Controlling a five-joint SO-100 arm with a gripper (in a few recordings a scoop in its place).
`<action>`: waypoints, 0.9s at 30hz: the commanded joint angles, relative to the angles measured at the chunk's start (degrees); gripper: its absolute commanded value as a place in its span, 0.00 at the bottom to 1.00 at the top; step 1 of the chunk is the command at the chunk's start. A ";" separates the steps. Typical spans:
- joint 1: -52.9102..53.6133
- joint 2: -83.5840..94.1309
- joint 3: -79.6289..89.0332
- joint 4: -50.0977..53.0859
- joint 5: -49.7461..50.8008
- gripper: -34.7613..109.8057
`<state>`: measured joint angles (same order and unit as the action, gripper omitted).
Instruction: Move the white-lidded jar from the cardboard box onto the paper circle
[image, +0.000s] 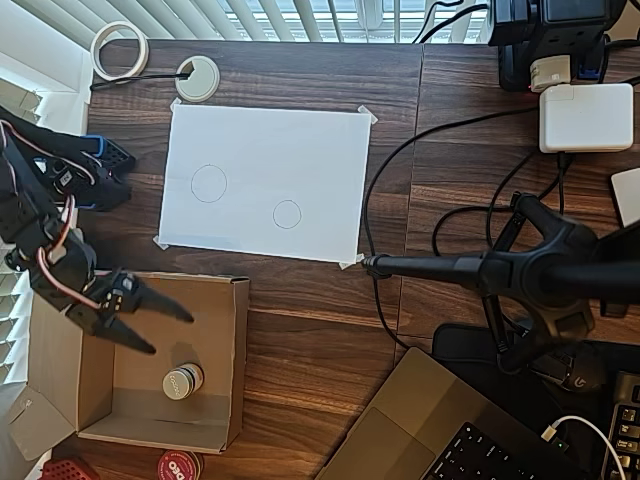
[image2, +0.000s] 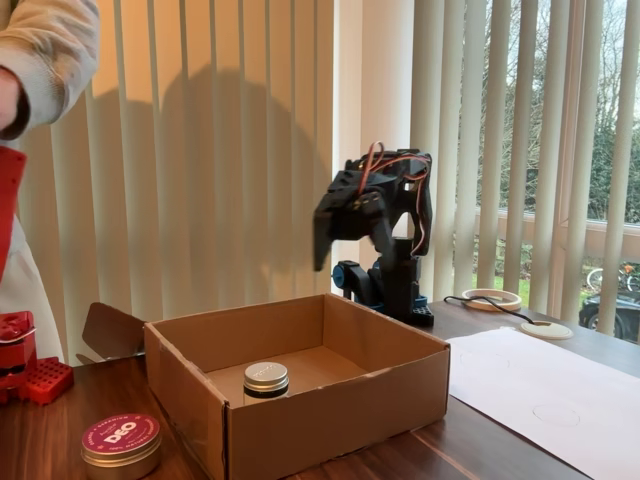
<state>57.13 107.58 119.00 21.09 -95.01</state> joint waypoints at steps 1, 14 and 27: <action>5.89 -5.80 -6.33 -5.89 -3.60 0.52; 10.63 -26.37 -15.21 -16.87 -7.03 0.55; 6.06 -31.20 -12.48 -23.99 -6.50 0.56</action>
<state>63.72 74.44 106.44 0.44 -100.72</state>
